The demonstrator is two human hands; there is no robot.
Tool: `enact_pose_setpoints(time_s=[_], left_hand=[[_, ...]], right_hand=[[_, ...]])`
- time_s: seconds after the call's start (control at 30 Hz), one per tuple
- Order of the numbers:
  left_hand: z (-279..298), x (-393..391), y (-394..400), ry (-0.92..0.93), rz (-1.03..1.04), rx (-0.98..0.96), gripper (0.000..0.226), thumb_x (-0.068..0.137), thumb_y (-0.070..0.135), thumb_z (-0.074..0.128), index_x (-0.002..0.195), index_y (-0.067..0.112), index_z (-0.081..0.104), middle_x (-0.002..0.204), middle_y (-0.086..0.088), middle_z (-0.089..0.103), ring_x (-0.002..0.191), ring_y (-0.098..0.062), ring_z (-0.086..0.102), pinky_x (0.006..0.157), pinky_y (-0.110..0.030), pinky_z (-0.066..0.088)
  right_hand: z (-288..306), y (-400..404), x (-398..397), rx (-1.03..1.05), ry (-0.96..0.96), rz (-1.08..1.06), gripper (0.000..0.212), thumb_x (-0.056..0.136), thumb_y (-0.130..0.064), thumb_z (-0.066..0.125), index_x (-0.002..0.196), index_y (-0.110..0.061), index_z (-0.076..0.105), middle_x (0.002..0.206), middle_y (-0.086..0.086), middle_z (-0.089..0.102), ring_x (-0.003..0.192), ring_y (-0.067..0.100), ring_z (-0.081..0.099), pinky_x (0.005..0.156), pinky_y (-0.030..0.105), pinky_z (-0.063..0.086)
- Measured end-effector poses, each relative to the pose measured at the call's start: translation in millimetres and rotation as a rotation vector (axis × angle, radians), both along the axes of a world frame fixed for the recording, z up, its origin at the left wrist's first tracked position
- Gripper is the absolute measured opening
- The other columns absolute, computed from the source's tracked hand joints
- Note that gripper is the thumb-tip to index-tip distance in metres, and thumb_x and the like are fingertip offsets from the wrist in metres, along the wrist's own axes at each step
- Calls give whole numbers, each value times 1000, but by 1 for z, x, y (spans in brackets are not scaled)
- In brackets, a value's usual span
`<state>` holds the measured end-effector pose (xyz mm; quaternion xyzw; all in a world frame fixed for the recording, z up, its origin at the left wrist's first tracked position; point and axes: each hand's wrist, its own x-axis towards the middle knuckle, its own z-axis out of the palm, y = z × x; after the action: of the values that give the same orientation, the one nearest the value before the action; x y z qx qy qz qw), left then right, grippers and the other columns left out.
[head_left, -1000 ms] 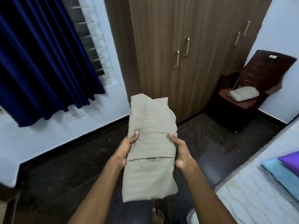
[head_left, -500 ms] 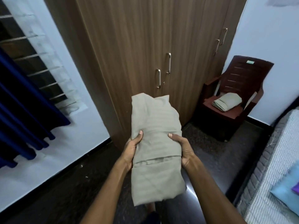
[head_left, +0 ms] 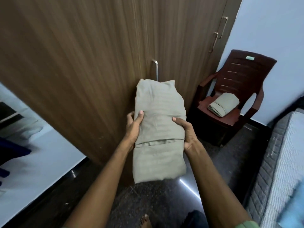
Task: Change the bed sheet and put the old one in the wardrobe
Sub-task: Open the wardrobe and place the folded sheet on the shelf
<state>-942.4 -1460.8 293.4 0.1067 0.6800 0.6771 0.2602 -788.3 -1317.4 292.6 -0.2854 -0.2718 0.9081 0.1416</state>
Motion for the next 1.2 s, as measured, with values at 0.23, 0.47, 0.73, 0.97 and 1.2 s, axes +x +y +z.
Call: enact_pose_setpoints(time_s=[0.23,0.47,0.73,0.97,1.2], left_hand=[[-19,-48,98,357,155,-209,80,81,66,64,149,30,41,141,3,45,127,-17,54,112,-40,44],[-25,-59,164,211,431,-226,63,74,67,70,129,37,57,129,4,62,121,-16,59,110,-46,47],[-17,-15,184,149,544,-308,49,76,63,71,114,36,59,113,13,70,107,-11,68,102,-48,52],[-15,49,177,148,646,-311,46,76,67,68,110,38,58,105,10,67,101,-12,64,91,-41,51],[-13,121,172,163,740,-368,53,74,46,87,107,22,52,97,4,57,85,-11,58,77,-31,48]], right_hand=[[-23,111,-37,-66,9,122,29,90,-14,64,115,-5,76,126,21,70,113,39,69,99,56,54],[-26,197,-82,-9,-77,369,58,83,-10,71,139,0,60,135,24,64,119,41,66,99,56,55],[-24,252,-68,0,-121,561,55,86,-11,67,140,-3,60,132,20,67,111,38,70,89,53,59],[-19,279,-24,51,-94,652,57,84,-13,67,140,-4,61,136,21,65,114,38,68,96,54,56],[-21,291,30,11,-97,678,47,87,-14,64,134,-8,64,125,17,71,107,36,70,93,55,58]])
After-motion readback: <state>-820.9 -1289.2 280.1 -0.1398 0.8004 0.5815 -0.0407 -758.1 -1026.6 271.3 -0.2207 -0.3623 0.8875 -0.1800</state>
